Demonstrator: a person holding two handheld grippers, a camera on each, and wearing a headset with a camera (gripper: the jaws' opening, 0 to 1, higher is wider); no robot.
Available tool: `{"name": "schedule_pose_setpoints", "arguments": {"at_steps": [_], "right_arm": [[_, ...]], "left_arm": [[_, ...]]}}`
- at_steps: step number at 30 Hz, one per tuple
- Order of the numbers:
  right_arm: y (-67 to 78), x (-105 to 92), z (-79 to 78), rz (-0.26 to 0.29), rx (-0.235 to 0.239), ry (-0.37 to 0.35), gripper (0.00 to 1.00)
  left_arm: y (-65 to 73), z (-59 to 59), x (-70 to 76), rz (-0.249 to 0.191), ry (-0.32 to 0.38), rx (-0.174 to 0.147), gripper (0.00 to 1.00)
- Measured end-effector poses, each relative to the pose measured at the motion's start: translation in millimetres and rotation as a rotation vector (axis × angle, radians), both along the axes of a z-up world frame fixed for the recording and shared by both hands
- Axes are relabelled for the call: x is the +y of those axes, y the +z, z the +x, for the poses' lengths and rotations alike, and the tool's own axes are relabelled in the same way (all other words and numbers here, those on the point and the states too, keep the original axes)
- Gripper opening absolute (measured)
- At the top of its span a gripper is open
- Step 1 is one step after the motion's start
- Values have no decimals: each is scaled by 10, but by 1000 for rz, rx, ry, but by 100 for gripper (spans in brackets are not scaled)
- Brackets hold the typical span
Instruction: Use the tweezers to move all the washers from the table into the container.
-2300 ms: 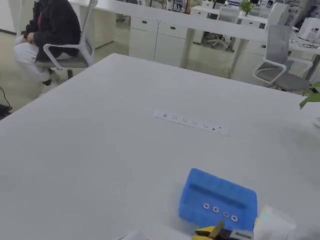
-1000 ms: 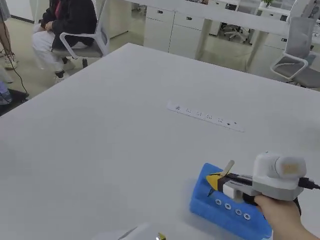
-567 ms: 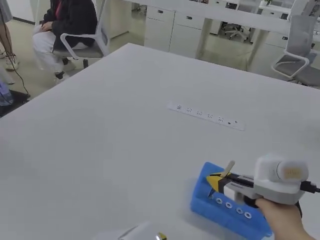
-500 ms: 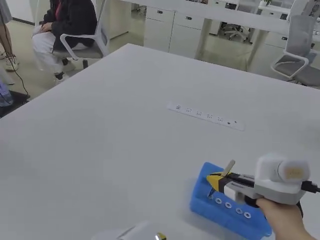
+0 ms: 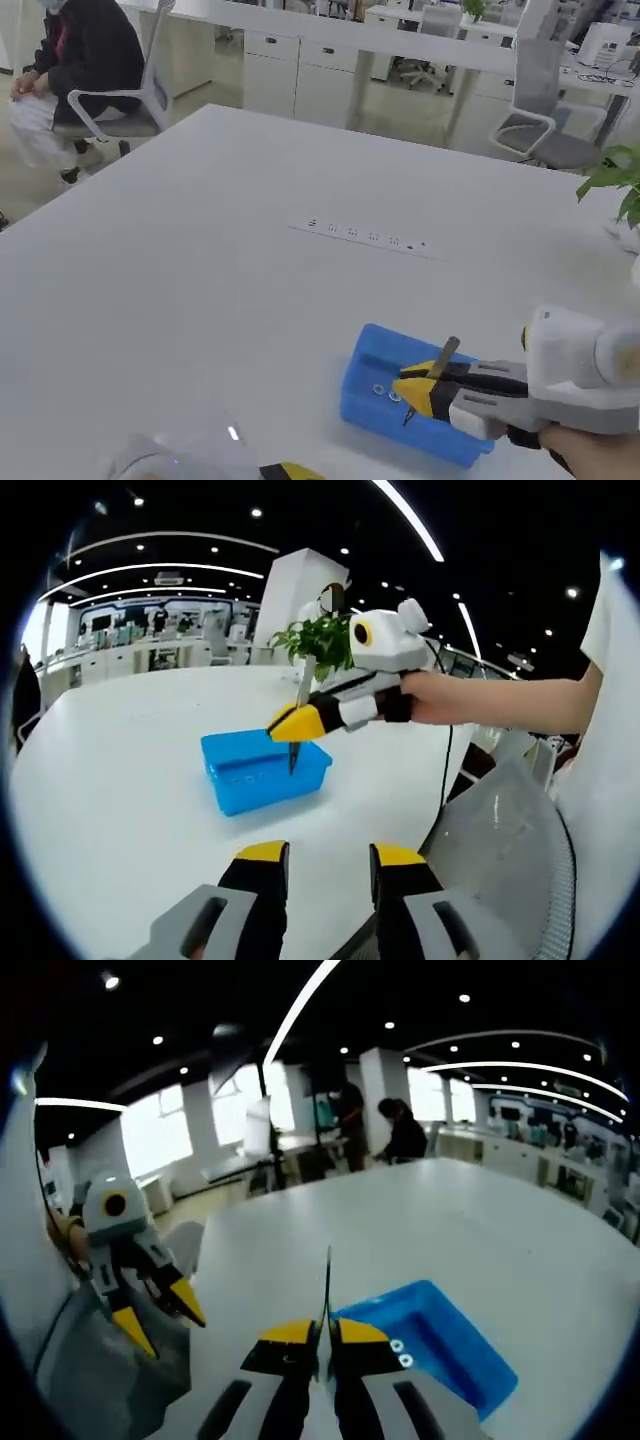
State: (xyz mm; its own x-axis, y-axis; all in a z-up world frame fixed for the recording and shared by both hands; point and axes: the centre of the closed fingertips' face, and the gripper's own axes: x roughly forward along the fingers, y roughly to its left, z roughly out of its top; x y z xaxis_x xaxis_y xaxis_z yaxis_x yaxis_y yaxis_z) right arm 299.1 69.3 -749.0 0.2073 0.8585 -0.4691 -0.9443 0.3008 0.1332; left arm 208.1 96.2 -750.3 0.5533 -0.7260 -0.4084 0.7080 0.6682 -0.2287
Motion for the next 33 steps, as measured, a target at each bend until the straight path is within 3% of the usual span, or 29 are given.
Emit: {"name": "schedule_pose_setpoints", "arguments": {"at_steps": [5,10,14,17,20,25,27,28,29,30,33], "right_arm": [[-106,-78,-349,-45,24,85,4],[-254,-115,-653,-142,-3,223,4],[-321,-126,-835,-209,-43,325,4],[-327,-114,-970,-226,-57,407,4],[-349,-108,-1007,-244,-66,429,4],[-401,-127,-1016,-290,-91,460,4],[-390,-122,-1010,-283,-94,461,4],[-370,-106,-1010,-264,-83,455,4],[-360,-98,-1001,-257,-81,450,4],[-359,-100,-977,-260,-89,443,4],[-352,-110,-928,-259,-99,426,5]], "left_arm": [[340,88,-125,-76,-53,-42,21],[558,133,-295,-106,-144,-62,16],[569,105,-460,-52,-259,-88,11],[531,52,-551,-8,-339,-92,6],[448,20,-602,70,-407,-100,3],[431,7,-666,93,-440,-100,4],[402,0,-680,112,-457,-98,3],[365,2,-667,153,-473,-110,1],[371,20,-668,172,-484,-142,0],[392,23,-693,167,-485,-153,0],[380,30,-682,187,-498,-146,0]]}}
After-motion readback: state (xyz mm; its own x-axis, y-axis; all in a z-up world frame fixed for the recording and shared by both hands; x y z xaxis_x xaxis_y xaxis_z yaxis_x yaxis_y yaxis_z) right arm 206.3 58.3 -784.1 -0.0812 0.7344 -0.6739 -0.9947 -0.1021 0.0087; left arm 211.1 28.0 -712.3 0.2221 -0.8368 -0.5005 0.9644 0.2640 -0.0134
